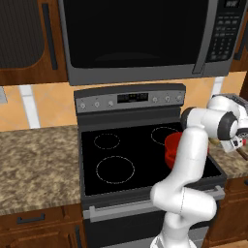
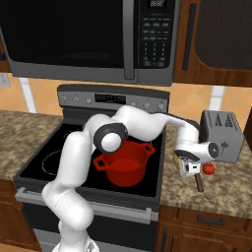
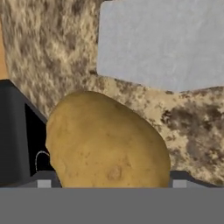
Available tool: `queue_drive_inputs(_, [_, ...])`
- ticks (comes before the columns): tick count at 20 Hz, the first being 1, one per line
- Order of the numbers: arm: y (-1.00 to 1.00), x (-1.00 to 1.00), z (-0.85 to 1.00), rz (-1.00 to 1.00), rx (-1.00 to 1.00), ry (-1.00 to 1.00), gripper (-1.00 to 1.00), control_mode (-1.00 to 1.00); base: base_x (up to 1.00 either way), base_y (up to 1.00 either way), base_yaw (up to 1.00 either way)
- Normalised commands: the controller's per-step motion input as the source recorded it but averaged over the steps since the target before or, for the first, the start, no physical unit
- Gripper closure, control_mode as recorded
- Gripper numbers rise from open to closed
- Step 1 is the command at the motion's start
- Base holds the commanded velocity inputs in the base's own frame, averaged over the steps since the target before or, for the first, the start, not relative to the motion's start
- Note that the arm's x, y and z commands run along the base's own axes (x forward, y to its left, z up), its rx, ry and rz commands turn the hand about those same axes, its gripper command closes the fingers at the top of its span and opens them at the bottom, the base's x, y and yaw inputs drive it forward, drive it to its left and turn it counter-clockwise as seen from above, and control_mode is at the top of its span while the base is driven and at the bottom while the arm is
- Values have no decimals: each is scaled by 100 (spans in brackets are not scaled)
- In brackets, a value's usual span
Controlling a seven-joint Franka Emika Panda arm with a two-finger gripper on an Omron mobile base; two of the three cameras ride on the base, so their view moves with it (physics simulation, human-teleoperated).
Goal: Put the tomato and potato in the pot. Retrieve the spatula and lightly stir the vegetables in the pot.
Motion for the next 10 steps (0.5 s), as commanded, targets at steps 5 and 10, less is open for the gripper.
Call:
queue_drive_inputs(5, [-7, -67, 86, 14, 4, -11, 100, -100, 0, 0, 0])
queue_drive_inputs(10, [38, -100, 98, 14, -8, -11, 100, -100, 0, 0, 0])
